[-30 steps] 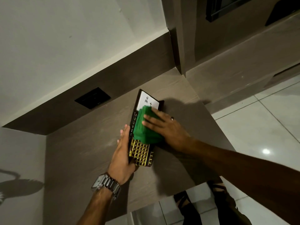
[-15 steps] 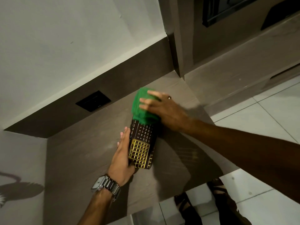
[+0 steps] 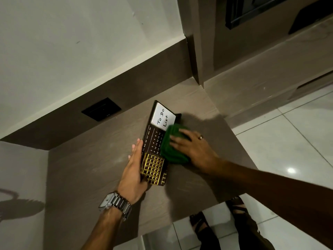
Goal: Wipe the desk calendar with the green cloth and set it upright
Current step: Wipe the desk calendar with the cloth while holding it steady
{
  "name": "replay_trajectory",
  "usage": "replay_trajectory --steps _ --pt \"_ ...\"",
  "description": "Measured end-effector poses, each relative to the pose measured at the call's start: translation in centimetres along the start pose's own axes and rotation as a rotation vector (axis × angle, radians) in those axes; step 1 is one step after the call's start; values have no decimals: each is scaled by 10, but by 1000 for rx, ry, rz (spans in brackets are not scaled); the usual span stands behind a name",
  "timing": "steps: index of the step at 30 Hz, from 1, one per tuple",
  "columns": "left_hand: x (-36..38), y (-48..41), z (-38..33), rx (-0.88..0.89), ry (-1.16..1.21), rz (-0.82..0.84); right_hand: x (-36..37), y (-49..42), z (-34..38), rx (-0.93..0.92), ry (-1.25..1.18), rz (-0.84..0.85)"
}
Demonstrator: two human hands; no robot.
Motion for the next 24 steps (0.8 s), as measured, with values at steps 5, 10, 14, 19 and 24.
replay_trajectory --steps 5,10,14,19,24 --pt "0 0 0 8 -12 2 -18 -24 -28 -3 101 47" --pt "0 -1 -1 2 -17 8 -35 -53 -51 309 139 24" --pt "-1 0 -1 -8 21 5 -9 -9 14 158 5 1" --pt "-2 1 -1 -6 17 14 10 32 57 -50 -103 112" --pt "-1 1 -1 -6 -14 12 -5 -9 50 299 -362 -109"
Point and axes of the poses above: each hand's wrist, its own y-axis away from the middle knuckle, its own x-axis out of the palm, z = x × y, the point moved 2 cm from there along -y, towards the middle knuckle, and after that the axes turned 4 degrees about z, right-handed, at the moved point
